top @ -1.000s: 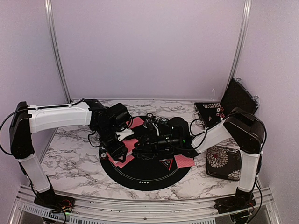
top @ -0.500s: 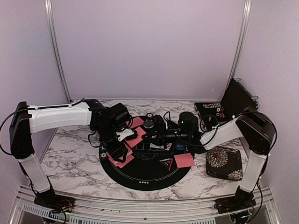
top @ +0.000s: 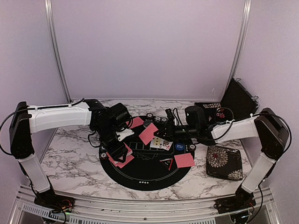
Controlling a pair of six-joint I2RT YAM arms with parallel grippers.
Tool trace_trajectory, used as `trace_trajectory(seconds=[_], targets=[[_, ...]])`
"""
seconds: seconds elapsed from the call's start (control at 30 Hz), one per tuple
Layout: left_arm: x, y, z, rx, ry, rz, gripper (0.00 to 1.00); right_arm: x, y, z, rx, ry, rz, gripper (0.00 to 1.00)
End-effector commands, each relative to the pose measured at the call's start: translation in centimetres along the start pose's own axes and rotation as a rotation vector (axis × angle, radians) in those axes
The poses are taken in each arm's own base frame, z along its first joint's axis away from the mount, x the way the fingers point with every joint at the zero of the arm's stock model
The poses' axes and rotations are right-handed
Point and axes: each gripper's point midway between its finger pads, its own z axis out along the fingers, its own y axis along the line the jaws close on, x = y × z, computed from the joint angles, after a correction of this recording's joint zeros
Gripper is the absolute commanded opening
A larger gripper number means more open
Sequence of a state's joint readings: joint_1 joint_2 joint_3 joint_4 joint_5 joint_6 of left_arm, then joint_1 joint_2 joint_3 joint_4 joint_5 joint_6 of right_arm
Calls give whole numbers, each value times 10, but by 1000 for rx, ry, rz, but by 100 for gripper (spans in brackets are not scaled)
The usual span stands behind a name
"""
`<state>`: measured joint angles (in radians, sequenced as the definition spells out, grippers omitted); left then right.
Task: Distribute texas hold em gaming equipment
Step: Flop the poker card in the community card area.
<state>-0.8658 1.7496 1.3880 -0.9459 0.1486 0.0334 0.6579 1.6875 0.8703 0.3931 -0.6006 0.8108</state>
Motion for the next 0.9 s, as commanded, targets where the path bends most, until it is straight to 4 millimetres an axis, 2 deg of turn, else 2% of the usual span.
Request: trace_trajectory(seconds=[0.0, 0.2, 0.37, 0.5, 0.67, 0.87], targets=[[-1, -1, -13, 3, -37, 2, 55, -25, -19, -15, 228, -53, -284, 0], [-2, 0, -13, 0, -37, 1, 55, -46, -16, -20, 418, -120, -590, 0], [-2, -1, -12, 3, -35, 3, 55, -51, -13, -2, 551, -145, -842, 0], [-1, -1, -14, -2, -41, 4, 55, -54, -19, 8, 619, -156, -989, 0], [0, 0, -14, -2, -41, -1, 55, -55, -28, 18, 671, -152, -1111, 0], [0, 0, -14, -1, -38, 0, 55, -54, -37, 34, 669, -142, -1165, 0]])
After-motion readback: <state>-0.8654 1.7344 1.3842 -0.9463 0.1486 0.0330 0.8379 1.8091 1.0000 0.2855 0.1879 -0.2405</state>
